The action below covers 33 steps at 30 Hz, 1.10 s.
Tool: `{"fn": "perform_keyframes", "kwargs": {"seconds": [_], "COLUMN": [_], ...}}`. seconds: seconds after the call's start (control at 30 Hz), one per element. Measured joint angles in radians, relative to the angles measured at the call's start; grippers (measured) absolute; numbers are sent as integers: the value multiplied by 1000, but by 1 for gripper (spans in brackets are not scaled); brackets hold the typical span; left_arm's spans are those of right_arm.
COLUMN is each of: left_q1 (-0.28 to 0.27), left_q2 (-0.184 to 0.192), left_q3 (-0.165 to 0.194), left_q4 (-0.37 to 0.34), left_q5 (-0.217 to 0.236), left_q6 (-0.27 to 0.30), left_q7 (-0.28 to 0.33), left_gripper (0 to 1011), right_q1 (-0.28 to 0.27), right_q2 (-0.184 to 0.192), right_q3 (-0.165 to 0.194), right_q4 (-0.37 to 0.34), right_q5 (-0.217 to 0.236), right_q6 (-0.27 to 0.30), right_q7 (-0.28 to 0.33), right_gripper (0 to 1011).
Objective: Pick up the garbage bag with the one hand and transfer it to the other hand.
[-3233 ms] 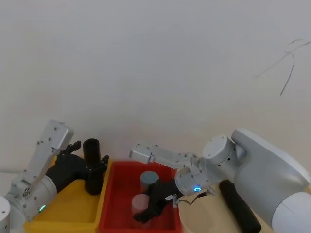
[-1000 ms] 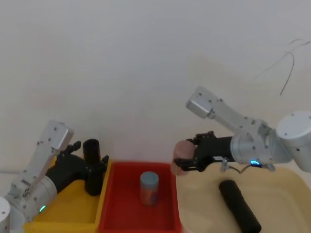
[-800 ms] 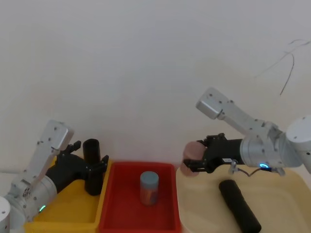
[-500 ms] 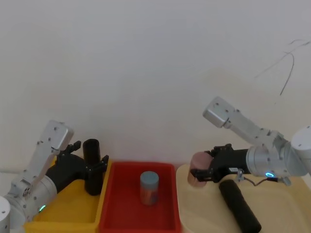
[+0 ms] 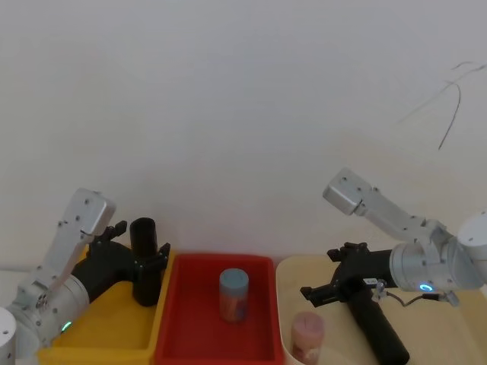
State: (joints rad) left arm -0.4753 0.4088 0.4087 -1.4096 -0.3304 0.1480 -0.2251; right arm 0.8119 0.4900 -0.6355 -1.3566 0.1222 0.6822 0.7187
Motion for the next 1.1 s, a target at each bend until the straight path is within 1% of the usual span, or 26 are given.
{"fn": "perform_keyframes", "kwargs": {"seconds": [0.03,0.4,0.57,0.6,0.63,0.73,0.83,0.87,0.93,0.97,1.0,1.03,1.1], "left_q1": [0,0,0,0,0,0,0,0,0,0,0,0,0], "left_q2": [0,0,0,0,0,0,0,0,0,0,0,0,0], "left_q3": [0,0,0,0,0,0,0,0,0,0,0,0,0], "left_q4": [0,0,0,0,0,0,0,0,0,0,0,0,0], "left_q5": [0,0,0,0,0,0,0,0,0,0,0,0,0], "left_q6": [0,0,0,0,0,0,0,0,0,0,0,0,0], "left_q7": [0,0,0,0,0,0,0,0,0,0,0,0,0], "left_gripper": [1002,1001,1001,1001,1001,1002,1001,1001,1002,1002,1002,1001,1001], "right_q1": [0,-5,-23,-32,-32,-59,-78,-95,-110,-129,-137,-155,-173], "right_q2": [0,1,-9,-14,-14,-31,-44,-56,-67,-80,-86,-101,-115], "right_q3": [0,0,20,30,30,58,77,93,105,122,128,141,154], "right_q4": [1,8,4,0,0,-14,-25,-36,-46,-58,-63,-76,-88], "right_q5": [0,6,19,24,24,37,44,49,54,57,59,61,64], "right_q6": [0,1,-8,-13,-13,-24,-31,-36,-42,-48,-52,-57,-64], "right_q7": [0,1,-28,-43,-43,-90,-122,-145,-174,-201,-218,-242,-276], "right_gripper": [1001,1000,1000,1000,1000,1000,1000,1000,1000,1000,1000,1000,1000]}}
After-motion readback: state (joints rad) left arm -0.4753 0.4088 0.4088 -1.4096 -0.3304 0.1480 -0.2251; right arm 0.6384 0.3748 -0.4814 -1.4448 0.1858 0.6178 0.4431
